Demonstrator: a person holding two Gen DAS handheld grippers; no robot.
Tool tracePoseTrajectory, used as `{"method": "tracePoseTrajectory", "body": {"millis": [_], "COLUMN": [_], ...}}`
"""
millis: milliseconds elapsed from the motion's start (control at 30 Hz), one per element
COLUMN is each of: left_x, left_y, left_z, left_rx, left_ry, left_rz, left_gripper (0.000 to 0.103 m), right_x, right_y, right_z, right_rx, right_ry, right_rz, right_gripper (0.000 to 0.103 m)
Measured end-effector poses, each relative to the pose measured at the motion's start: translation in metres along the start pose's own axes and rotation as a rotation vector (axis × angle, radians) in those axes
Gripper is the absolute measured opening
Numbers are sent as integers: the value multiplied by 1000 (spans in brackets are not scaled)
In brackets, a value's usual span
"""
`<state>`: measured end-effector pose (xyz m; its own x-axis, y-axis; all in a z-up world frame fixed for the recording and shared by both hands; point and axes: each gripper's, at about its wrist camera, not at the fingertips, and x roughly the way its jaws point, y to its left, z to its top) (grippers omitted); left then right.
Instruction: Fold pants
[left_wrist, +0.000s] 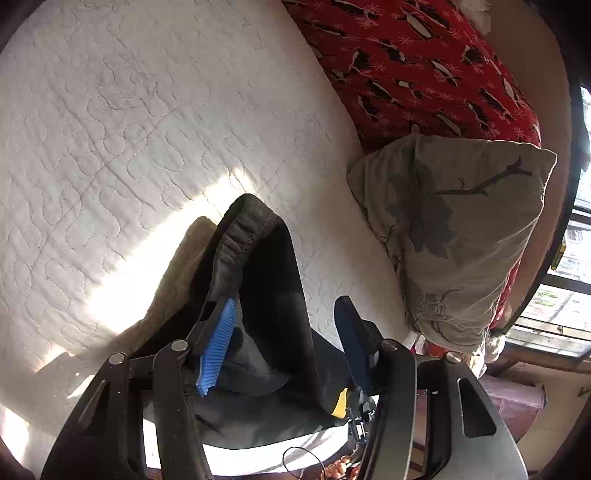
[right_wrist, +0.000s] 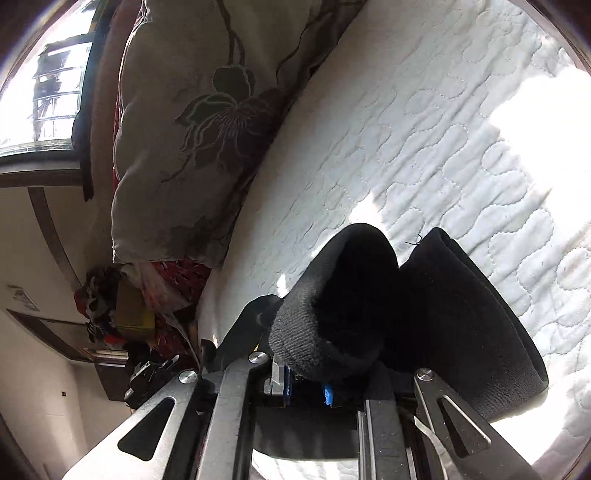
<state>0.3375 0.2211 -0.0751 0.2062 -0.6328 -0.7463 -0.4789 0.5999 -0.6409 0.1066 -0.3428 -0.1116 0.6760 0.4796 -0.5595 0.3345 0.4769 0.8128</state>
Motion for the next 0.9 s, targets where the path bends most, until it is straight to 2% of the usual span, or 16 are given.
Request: {"method": "tracePoseTrajectory", "body": {"millis": [133, 433, 467, 500, 533, 567, 633, 700, 767, 900], "left_x": [29, 87, 92, 96, 100, 102, 98, 87, 72, 25], "left_y": [-17, -57, -59, -61, -62, -61, -59, -56, -57, -71], "left_z": [16, 36, 35, 33, 30, 26, 21, 18, 15, -4], "left_rx": [-74, -39, -19, -6, 2, 1, -3, -20, -34, 13], "left_ry": [89, 141, 146, 141, 146, 155, 135, 105, 78, 2], "left_rz": [92, 532, 570, 606, 627, 628, 615, 576, 495, 344], "left_gripper": [65, 65, 58, 47, 22, 11, 2, 2, 2, 2], "right_x": [3, 13, 14, 15, 15, 15, 15, 15, 14, 9], "right_y": [-5, -17, -18, -17, -17, -16, -15, -15, -15, -10], "right_z": [5, 6, 7, 7, 7, 7, 7, 6, 5, 7], "right_rx": [16, 41, 37, 33, 29, 25, 19, 14, 14, 6], "right_ry": [5, 54, 58, 60, 64, 65, 67, 67, 61, 47], "right_rz": [-2, 16, 17, 17, 19, 20, 25, 27, 32, 38], "right_gripper": [14, 14, 14, 14, 14, 14, 14, 14, 14, 14]}}
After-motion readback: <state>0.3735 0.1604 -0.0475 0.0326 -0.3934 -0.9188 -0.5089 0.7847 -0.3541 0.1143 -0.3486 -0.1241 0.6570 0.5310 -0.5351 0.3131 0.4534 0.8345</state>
